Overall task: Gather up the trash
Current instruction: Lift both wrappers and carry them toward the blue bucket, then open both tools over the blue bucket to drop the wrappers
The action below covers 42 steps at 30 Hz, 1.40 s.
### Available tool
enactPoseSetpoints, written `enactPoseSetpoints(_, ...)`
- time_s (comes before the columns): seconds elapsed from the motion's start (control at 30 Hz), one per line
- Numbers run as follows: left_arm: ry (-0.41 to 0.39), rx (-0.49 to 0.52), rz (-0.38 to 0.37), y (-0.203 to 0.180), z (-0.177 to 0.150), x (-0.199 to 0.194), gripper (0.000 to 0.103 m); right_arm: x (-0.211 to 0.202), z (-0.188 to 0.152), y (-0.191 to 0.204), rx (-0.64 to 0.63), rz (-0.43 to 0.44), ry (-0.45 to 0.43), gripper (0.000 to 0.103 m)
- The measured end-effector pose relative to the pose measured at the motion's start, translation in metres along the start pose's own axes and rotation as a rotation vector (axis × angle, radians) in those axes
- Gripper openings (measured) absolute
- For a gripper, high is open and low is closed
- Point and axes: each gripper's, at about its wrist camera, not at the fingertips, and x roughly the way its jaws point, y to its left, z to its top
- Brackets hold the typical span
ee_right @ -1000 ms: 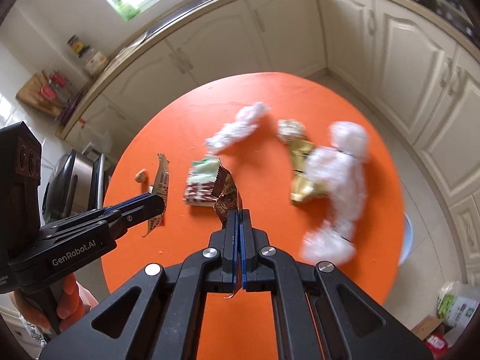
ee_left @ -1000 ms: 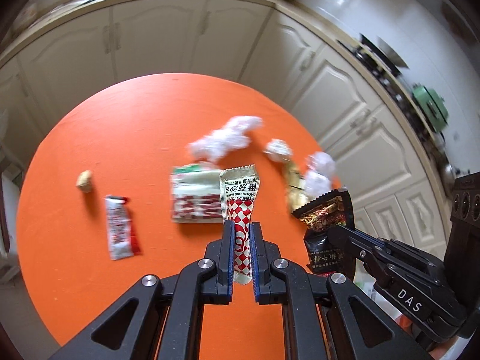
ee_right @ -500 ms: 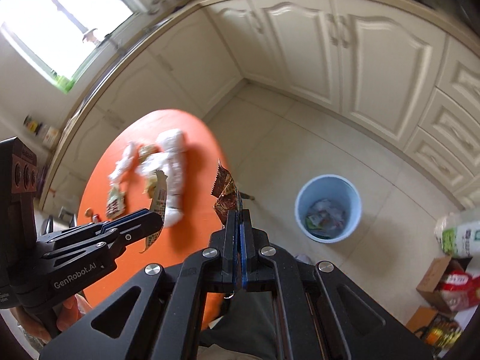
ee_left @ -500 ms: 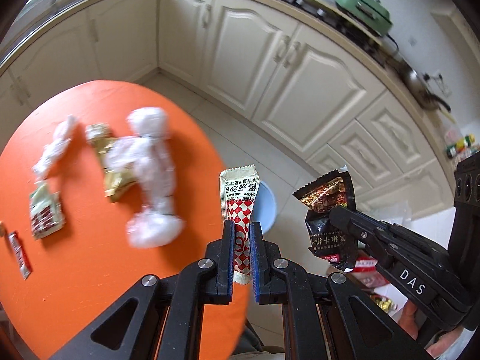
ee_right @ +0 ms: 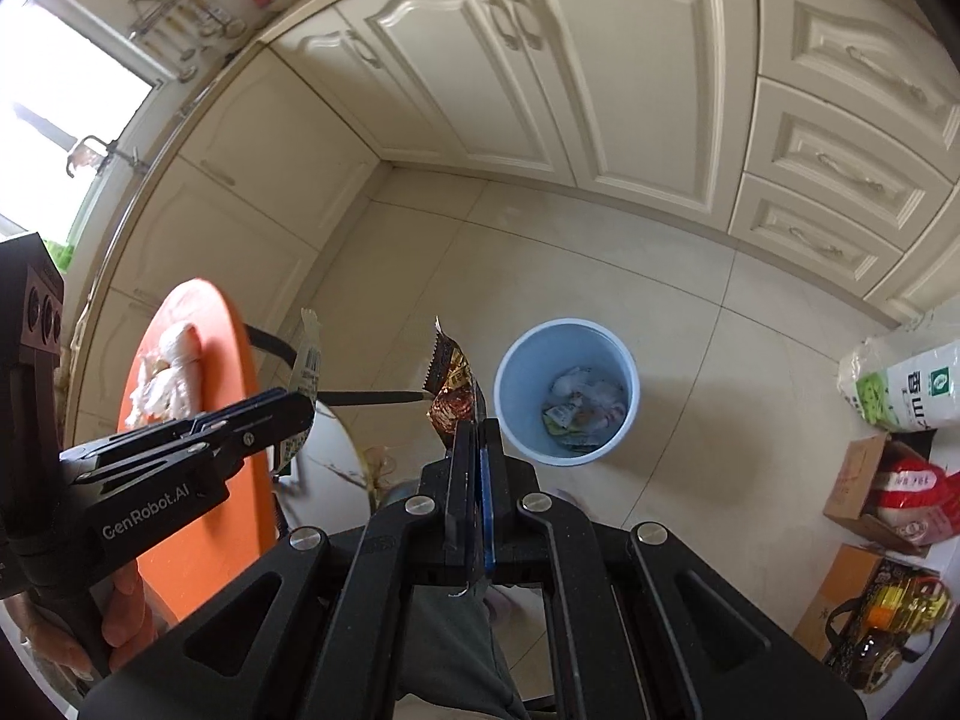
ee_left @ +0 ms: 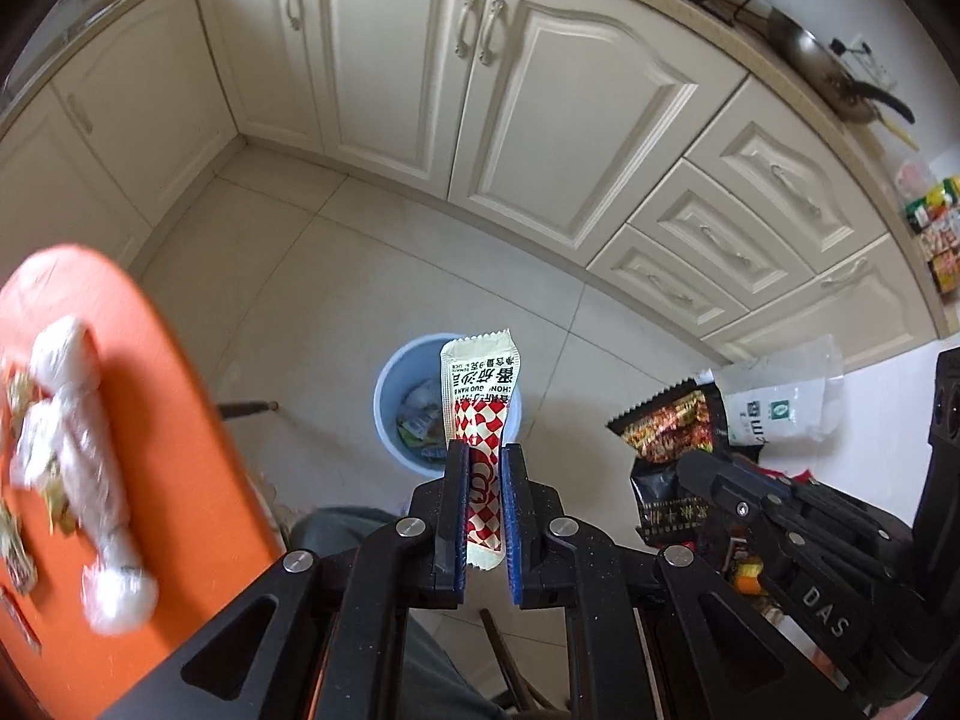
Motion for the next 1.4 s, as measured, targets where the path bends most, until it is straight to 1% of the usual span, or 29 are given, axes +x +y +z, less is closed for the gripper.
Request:
enactPoseSetpoints(0.03, -0.008, 0.006, 0.010, -0.003, 0.008, 0.009, 0.009, 0.004, 0.004, -0.005, 0.009, 0.000, 0.005, 0.000)
enactPoseSetpoints(0.07, -0.016, 0.006, 0.025, -0.003, 0.017, 0.017, 0.012, 0.006, 0.006, -0.009, 0.015, -0.001, 0.009, 0.000)
enactPoseSetpoints(0.13, -0.001, 0.000, 0.061, -0.003, 0.030, 0.033, 0.027, 0.013, 0.012, -0.016, 0.028, -0.003, 0.016, 0.000)
enactPoseSetpoints(0.17, 0.011, -0.004, 0.070, -0.002, 0.034, 0.040, 0.047, 0.016, 0.014, -0.017, 0.033, -0.004, 0.020, 0.000)
enactPoseSetpoints(0.2, 0.017, -0.010, 0.070, 0.000, 0.040, 0.047, 0.058, 0.020, 0.017, -0.019, 0.038, -0.004, 0.027, 0.000)
enactPoseSetpoints(0.27, 0.012, -0.023, 0.083, 0.003, 0.045, 0.058, 0.058, 0.030, 0.023, -0.021, 0.044, -0.003, 0.039, 0.001)
enactPoseSetpoints(0.33, 0.020, -0.030, 0.103, 0.009, 0.049, 0.068, 0.058, 0.039, 0.029, -0.019, 0.036, 0.002, 0.045, 0.005)
enactPoseSetpoints(0.37, 0.026, -0.041, 0.107, 0.012, 0.051, 0.073, 0.058, 0.044, 0.032, -0.017, 0.033, 0.012, 0.046, 0.006)
enactPoseSetpoints(0.47, 0.037, -0.061, 0.113, 0.013, 0.054, 0.081, 0.058, 0.054, 0.041, -0.014, 0.052, 0.027, 0.059, 0.012)
enactPoseSetpoints(0.5, 0.034, -0.062, 0.114, 0.014, 0.051, 0.078, 0.058, 0.055, 0.043, -0.012, 0.054, 0.025, 0.062, 0.019)
enactPoseSetpoints(0.53, 0.031, -0.064, 0.118, 0.015, 0.052, 0.079, 0.058, 0.056, 0.044, -0.010, 0.053, 0.019, 0.063, 0.031)
enactPoseSetpoints(0.6, 0.025, -0.063, 0.122, 0.017, 0.047, 0.074, 0.058, 0.054, 0.044, -0.005, 0.041, 0.000, 0.053, 0.045)
enactPoseSetpoints(0.63, 0.023, -0.063, 0.122, 0.017, 0.046, 0.073, 0.058, 0.053, 0.043, -0.003, 0.035, -0.011, 0.046, 0.046)
enactPoseSetpoints(0.8, 0.012, -0.062, 0.114, 0.017, 0.034, 0.063, 0.058, 0.047, 0.038, 0.002, 0.024, -0.028, 0.038, 0.047)
enactPoseSetpoints(0.97, -0.007, -0.045, 0.101, 0.016, 0.016, 0.043, 0.058, 0.035, 0.030, 0.007, 0.019, -0.051, 0.028, 0.047)
enactPoseSetpoints(1.23, -0.054, -0.051, 0.095, 0.032, -0.027, -0.011, 0.058, 0.008, 0.010, 0.033, -0.016, -0.059, -0.016, 0.047)
enactPoseSetpoints(1.4, -0.097, -0.079, 0.099, 0.054, -0.059, -0.054, 0.058, -0.003, -0.003, 0.058, -0.055, -0.061, -0.027, 0.047)
